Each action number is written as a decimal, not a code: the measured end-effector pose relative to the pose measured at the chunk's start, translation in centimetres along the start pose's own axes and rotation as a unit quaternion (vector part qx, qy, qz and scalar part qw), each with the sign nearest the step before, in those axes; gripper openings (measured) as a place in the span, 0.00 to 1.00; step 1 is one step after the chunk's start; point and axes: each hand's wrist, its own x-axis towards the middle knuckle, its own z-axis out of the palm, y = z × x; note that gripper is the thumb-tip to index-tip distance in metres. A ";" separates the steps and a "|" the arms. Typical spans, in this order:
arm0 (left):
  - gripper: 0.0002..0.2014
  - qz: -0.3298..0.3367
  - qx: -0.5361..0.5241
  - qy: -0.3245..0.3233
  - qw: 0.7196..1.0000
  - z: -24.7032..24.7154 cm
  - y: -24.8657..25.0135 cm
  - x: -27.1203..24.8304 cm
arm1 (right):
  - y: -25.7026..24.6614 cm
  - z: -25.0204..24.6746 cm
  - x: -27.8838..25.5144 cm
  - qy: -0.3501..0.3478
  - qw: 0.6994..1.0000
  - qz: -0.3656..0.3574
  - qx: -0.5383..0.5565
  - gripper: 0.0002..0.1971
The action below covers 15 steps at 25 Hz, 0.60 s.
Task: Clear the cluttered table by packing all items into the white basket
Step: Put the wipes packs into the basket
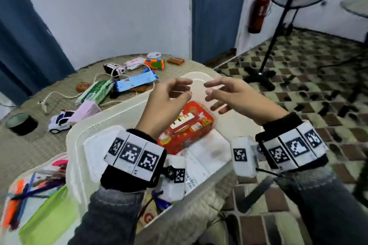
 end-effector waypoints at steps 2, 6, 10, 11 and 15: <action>0.12 0.025 -0.023 -0.055 0.998 2.4 1.3 -1.4 | 1.9 -1.3 -3.2 0.075 0.997 0.005 0.017 0.11; 0.12 0.057 -0.033 -0.162 0.985 8.0 2.0 -4.0 | 6.2 -3.3 -10.3 0.184 0.982 0.031 0.041 0.08; 0.13 0.053 -0.025 -0.266 0.962 14.4 1.0 -6.4 | 10.8 -5.4 -17.1 0.251 0.962 0.098 0.049 0.07; 0.13 0.052 -0.021 -0.288 0.956 15.9 0.6 -6.7 | 12.0 -6.0 -18.5 0.270 0.955 0.115 0.053 0.07; 0.12 0.035 -0.023 -0.348 0.937 21.0 -1.4 -7.3 | 16.6 -7.8 -22.3 0.317 0.928 0.178 0.084 0.06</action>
